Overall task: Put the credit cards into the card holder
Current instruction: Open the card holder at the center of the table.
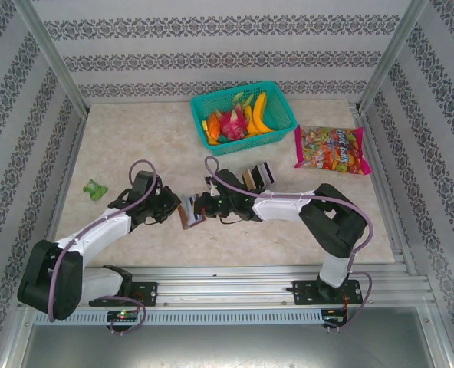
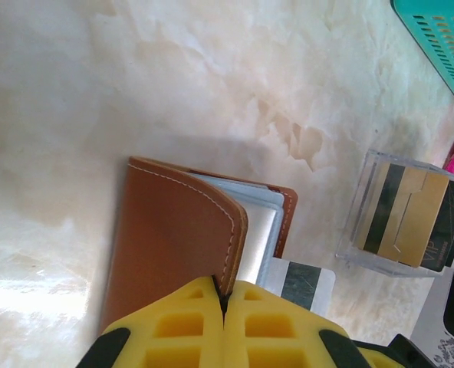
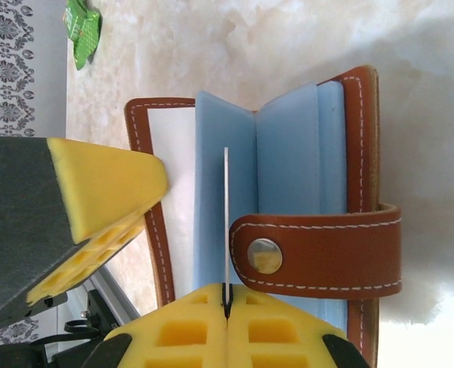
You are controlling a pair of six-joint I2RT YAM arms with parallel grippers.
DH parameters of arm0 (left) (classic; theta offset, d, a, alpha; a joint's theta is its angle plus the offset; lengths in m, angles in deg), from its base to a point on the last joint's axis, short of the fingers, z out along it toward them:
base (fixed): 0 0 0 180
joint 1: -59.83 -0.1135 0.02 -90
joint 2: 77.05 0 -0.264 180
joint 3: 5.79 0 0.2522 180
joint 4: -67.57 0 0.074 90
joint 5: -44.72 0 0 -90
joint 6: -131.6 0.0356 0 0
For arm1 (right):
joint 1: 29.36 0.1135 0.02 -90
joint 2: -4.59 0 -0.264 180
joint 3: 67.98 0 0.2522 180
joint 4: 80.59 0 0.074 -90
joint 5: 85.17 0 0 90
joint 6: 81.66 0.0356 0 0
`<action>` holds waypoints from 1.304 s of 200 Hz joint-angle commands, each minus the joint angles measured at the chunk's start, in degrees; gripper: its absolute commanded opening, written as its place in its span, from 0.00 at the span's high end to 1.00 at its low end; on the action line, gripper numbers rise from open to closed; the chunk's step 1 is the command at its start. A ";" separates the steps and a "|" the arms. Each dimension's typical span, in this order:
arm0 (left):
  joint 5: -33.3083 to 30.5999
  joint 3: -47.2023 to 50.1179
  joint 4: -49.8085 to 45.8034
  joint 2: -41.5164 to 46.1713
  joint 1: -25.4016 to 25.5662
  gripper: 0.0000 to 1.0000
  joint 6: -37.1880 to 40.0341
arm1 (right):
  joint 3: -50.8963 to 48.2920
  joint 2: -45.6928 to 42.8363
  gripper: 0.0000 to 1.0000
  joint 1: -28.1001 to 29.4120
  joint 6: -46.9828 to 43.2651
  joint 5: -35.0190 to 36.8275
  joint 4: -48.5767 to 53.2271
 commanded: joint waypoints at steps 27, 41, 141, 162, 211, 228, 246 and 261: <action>-1.54 5.15 -7.02 3.25 -2.58 1.00 2.32 | 3.07 0.96 1.00 0.60 -1.31 -1.54 0.75; -1.65 6.21 -7.83 4.38 -3.55 1.00 2.73 | 3.65 0.97 1.00 0.92 -1.86 -1.57 0.72; -1.13 7.19 -12.65 5.16 -7.08 1.00 17.82 | 17.36 6.38 1.00 2.10 -16.72 15.67 28.74; 1.60 5.57 -11.87 1.72 -7.10 1.00 23.06 | 18.30 6.95 1.00 1.76 -19.53 17.21 31.14; 10.33 0.89 -7.86 -7.43 -7.00 1.00 32.59 | 17.00 6.03 1.00 1.67 -21.56 18.80 34.72; 12.83 -1.00 -6.71 -10.16 -6.97 1.00 34.15 | 14.29 3.58 1.00 1.68 -20.21 20.53 34.06; 16.09 -1.55 -3.44 -12.41 -6.51 1.00 33.97 | 11.88 0.71 1.00 1.88 -18.52 21.44 32.85; 18.21 -2.15 -1.50 -14.04 -5.73 1.00 33.65 | 9.05 -1.87 1.00 2.03 -17.08 20.73 28.87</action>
